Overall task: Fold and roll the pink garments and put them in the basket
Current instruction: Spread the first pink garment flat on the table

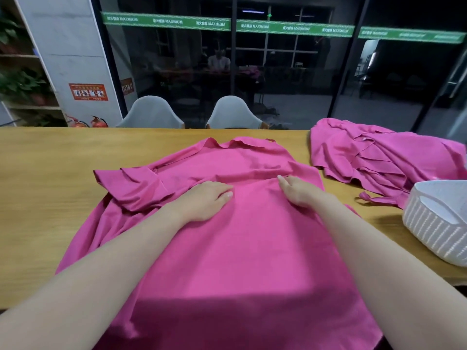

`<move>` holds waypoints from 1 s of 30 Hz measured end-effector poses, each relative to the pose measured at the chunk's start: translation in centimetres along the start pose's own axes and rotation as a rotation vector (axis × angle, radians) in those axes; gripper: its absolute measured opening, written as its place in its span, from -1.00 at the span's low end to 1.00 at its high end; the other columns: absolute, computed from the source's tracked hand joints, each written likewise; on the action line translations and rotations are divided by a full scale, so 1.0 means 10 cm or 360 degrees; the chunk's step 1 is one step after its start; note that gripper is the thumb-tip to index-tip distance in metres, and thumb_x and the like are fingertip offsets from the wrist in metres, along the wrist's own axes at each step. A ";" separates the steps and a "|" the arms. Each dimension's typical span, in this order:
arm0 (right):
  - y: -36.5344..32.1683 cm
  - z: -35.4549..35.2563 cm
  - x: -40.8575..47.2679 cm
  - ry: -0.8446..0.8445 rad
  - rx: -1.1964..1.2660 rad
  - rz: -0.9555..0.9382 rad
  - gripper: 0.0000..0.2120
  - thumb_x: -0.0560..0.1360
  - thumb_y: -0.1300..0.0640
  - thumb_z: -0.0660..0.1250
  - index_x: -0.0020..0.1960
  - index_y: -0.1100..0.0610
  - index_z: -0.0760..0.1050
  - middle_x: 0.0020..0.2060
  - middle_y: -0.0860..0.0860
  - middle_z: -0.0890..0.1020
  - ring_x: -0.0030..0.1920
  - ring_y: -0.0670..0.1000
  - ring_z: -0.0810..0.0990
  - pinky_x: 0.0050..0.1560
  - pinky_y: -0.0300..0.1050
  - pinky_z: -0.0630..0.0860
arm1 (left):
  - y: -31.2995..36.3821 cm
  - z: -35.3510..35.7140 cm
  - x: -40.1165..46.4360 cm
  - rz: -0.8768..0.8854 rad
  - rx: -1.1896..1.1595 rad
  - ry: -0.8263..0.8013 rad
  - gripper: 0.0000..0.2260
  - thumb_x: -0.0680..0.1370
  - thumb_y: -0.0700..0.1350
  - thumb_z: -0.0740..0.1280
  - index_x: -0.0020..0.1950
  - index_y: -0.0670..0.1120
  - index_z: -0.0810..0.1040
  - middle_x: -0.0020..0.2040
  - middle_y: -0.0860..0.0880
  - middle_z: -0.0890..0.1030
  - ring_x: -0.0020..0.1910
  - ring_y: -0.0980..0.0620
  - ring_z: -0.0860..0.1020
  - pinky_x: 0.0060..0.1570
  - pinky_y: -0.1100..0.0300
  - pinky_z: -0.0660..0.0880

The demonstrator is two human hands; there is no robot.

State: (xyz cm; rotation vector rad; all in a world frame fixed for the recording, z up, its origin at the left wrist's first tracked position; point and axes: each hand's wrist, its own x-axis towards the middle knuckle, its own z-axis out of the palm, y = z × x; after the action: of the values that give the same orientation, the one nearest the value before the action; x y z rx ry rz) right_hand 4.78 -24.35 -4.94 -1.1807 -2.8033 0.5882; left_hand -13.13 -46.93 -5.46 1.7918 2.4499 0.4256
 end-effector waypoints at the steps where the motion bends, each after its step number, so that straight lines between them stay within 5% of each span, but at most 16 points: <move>1: 0.04 0.03 0.07 0.0071 -0.0022 0.0015 -0.35 0.69 -0.22 -0.11 0.52 0.19 0.37 0.51 0.19 0.40 0.50 0.18 0.37 0.51 0.10 0.25 | 0.03 0.04 0.10 -0.0029 0.0024 -0.0012 -0.52 0.71 0.14 0.08 0.60 -0.01 0.30 0.57 -0.02 0.36 0.55 -0.04 0.29 0.55 0.06 0.18; 6: 0.21 0.24 0.14 0.0420 -0.0228 -0.0116 -0.43 0.67 -0.24 -0.04 0.23 0.19 0.50 0.31 0.17 0.53 0.37 0.17 0.46 0.40 0.18 0.31 | 0.27 0.32 0.26 -0.0032 0.0299 -0.0138 -0.39 0.68 0.28 -0.04 0.68 0.05 0.02 0.68 -0.09 -0.01 0.65 -0.06 -0.03 0.61 -0.02 -0.05; 10: 0.32 0.23 -0.02 0.0470 -0.0289 -0.0210 -0.50 0.68 -0.21 0.02 0.32 0.13 0.46 0.37 0.06 0.51 0.43 0.09 0.40 0.46 0.15 0.19 | 0.38 0.38 0.18 0.0095 0.0302 -0.0157 -0.36 0.67 0.31 -0.06 0.68 0.05 -0.03 0.68 -0.09 -0.07 0.66 -0.05 -0.09 0.62 -0.02 -0.10; 19: 0.53 0.34 -0.71 0.0759 -0.0330 -0.0018 -0.54 0.62 -0.24 0.10 0.10 0.12 0.52 0.09 0.11 0.61 0.19 0.19 0.58 0.17 0.18 0.43 | 0.89 0.40 -0.34 0.0125 0.0204 -0.0218 -0.36 0.69 0.27 -0.08 0.69 -0.02 -0.08 0.67 -0.15 -0.13 0.65 -0.09 -0.15 0.61 0.00 -0.20; 23: 0.51 0.34 -0.94 0.0852 -0.0545 0.0057 -0.48 0.62 -0.29 0.05 -0.01 0.16 0.48 -0.04 0.19 0.61 0.06 0.27 0.62 0.17 0.26 0.45 | 0.99 0.27 -0.72 0.0288 -0.0082 -0.0177 -0.42 0.71 0.17 0.08 0.67 -0.05 0.10 0.67 -0.10 0.06 0.65 -0.01 0.00 0.61 0.12 -0.10; 26: 0.25 0.27 -0.97 0.0934 -0.0571 0.0002 -0.38 0.60 -0.31 -0.02 0.05 0.22 0.51 -0.06 0.24 0.59 0.04 0.30 0.60 0.11 0.25 0.46 | 0.77 0.06 -0.94 0.0308 -0.0243 0.0287 -0.61 0.70 0.02 0.17 0.50 -0.06 0.43 0.51 -0.03 0.41 0.51 0.03 0.28 0.50 0.27 -0.01; 30: -0.42 0.20 -0.83 0.0866 -0.0381 -0.0359 -0.47 0.65 -0.22 0.05 0.17 0.19 0.54 0.07 0.19 0.60 0.13 0.26 0.57 0.14 0.20 0.44 | 0.14 -0.20 -1.09 -0.0116 -0.0176 0.0581 -0.60 0.66 -0.03 0.13 0.46 -0.06 0.47 0.49 -0.06 0.42 0.50 -0.03 0.30 0.52 0.08 0.09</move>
State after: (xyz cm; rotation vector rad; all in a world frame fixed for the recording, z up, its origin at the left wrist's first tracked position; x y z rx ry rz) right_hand 7.46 -33.46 -4.45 -0.8626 -2.5138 -0.0835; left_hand -8.89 -57.16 -4.31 1.7011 2.6457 0.9369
